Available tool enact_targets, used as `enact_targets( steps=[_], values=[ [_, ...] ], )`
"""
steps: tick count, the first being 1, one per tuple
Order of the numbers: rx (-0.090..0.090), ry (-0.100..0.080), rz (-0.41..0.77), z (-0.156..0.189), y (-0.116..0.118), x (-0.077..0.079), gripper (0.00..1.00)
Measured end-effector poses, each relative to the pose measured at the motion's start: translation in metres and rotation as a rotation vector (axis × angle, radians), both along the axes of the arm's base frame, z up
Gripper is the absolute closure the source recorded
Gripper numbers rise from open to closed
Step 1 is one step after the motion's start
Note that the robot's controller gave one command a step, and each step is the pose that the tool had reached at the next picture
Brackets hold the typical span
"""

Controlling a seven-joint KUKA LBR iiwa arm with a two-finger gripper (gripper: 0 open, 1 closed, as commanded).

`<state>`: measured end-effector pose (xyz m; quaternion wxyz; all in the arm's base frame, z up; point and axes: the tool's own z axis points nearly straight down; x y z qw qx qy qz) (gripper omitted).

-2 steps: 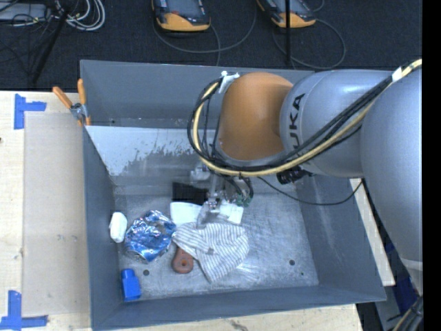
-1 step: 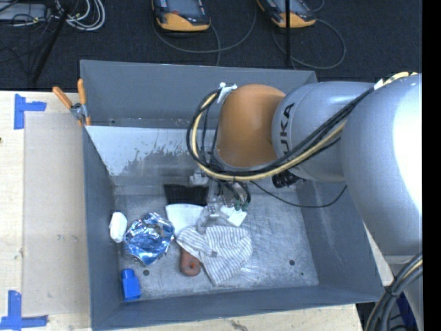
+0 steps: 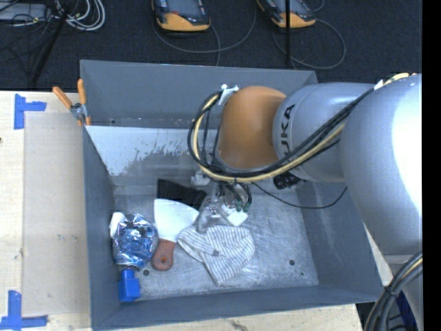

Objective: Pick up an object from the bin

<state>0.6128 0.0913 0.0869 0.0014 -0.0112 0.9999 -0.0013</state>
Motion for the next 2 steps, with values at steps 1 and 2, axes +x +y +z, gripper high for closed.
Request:
enact_targets(
  steps=[1, 2],
  values=[
    [0.004, 0.000, -0.075, 0.008, 0.008, -0.004, 0.00],
    [0.008, 0.001, -0.049, -0.010, 0.007, -0.003, 0.00]
  ],
)
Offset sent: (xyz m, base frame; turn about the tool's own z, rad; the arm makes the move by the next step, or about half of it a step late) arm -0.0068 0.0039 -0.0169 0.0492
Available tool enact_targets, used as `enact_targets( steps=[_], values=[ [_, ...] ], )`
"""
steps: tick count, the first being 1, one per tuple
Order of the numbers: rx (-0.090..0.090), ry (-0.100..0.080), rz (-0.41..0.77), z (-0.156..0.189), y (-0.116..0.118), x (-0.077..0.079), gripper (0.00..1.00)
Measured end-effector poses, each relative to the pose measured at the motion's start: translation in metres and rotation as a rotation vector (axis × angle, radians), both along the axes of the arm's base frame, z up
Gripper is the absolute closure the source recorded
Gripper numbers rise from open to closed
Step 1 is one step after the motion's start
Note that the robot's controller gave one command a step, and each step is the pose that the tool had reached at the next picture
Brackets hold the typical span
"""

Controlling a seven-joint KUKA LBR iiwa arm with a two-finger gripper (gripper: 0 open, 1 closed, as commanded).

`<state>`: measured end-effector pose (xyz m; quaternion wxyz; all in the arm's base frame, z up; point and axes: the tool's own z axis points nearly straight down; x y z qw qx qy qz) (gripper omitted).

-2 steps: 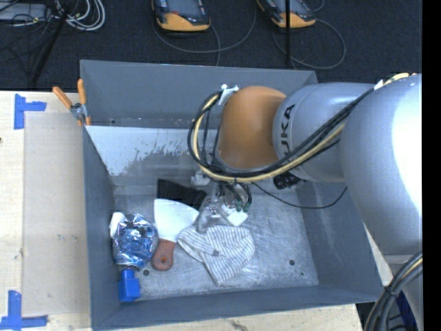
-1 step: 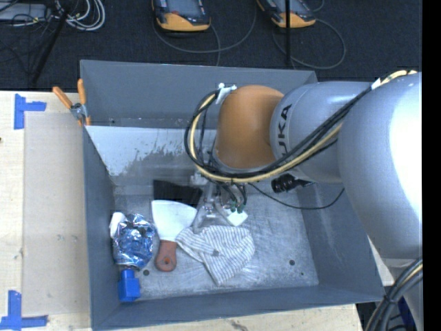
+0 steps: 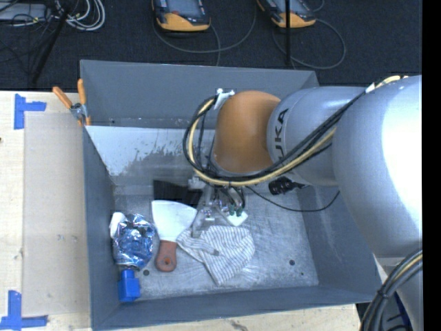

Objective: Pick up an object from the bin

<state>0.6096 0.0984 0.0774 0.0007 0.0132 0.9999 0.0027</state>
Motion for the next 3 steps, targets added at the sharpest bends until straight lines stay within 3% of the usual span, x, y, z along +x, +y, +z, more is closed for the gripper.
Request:
enact_targets(
  steps=[1, 3],
  values=[
    [-0.002, 0.005, -0.213, 0.0017, 0.0110, 0.0046, 1.00],
    [-0.002, 0.006, -0.213, 0.0051, 0.0111, 0.0038, 1.00]
  ],
)
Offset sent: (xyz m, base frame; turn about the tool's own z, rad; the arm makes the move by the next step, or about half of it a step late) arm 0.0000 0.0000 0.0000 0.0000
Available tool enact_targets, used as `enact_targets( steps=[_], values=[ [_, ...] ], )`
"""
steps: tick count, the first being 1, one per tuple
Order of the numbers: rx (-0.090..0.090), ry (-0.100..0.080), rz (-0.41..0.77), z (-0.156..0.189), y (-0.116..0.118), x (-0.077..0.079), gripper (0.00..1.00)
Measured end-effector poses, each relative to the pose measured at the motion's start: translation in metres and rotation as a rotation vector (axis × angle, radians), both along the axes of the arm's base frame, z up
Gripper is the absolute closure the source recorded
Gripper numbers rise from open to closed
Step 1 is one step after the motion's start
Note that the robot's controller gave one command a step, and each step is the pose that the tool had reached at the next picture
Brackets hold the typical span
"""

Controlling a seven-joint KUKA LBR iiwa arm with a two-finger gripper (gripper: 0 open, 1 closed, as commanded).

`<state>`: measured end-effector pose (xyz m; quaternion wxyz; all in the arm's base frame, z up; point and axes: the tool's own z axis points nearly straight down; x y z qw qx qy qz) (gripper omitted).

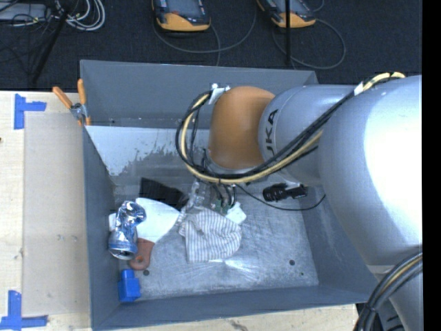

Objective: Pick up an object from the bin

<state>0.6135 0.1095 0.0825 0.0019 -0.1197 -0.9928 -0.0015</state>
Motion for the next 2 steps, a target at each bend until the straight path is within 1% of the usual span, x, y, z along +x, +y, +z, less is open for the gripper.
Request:
enact_targets(
  steps=[1, 2],
  values=[
    [-0.001, -0.005, 0.001, 0.0057, -0.0001, 0.0003, 1.00],
    [-0.003, 0.002, 0.001, 0.0135, -0.0006, -0.0017, 1.00]
  ],
)
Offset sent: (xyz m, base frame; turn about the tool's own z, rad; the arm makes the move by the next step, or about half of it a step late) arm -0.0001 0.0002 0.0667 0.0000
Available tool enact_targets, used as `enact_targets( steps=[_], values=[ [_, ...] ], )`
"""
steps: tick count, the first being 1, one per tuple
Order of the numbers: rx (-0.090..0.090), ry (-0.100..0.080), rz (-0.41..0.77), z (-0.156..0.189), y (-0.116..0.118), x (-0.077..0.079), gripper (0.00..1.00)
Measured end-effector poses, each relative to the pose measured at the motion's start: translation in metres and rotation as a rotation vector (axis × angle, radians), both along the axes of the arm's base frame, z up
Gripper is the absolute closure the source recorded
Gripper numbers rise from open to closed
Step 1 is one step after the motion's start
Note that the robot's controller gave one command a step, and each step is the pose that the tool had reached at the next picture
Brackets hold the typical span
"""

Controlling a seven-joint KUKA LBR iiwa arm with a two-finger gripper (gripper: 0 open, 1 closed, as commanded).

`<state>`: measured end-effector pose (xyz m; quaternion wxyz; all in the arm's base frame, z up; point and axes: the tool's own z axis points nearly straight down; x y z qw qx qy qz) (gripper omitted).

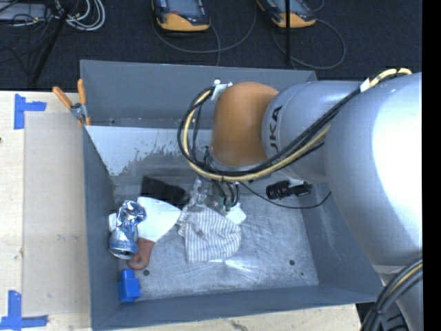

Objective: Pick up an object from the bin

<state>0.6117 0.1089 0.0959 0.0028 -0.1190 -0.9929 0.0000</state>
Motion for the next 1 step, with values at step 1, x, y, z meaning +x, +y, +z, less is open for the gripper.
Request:
enact_targets(
  steps=[1],
  values=[
    [0.000, 0.002, 0.000, 0.0178, -0.0001, -0.0004, 1.00]
  ],
)
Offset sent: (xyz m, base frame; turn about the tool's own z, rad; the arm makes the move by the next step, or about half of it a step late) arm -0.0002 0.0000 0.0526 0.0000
